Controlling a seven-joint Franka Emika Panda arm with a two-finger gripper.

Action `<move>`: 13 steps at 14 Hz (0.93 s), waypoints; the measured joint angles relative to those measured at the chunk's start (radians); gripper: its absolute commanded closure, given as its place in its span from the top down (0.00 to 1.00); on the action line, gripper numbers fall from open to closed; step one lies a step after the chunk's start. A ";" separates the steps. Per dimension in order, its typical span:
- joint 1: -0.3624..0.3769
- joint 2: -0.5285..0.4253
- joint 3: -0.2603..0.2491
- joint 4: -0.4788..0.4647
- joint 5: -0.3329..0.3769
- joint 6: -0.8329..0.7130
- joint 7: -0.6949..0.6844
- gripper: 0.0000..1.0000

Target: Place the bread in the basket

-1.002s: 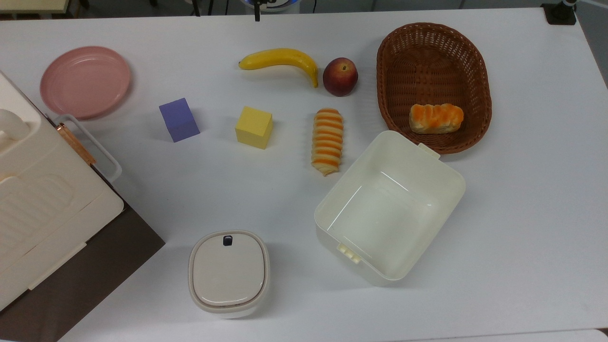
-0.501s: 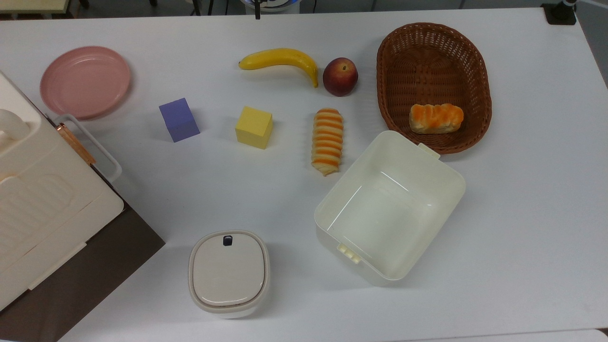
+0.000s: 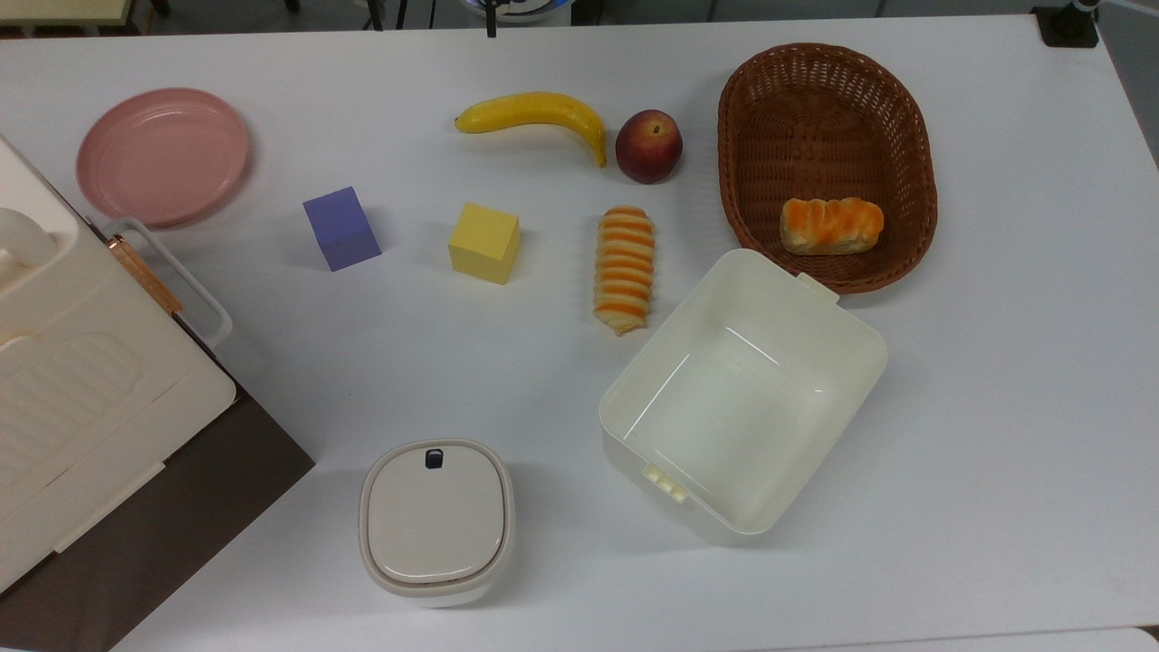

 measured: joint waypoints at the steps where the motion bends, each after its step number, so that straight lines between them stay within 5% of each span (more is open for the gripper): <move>1: 0.000 0.001 0.000 0.000 0.000 0.000 0.000 1.00; 13: 0.010 0.026 0.008 -0.021 0.007 0.054 -0.003 1.00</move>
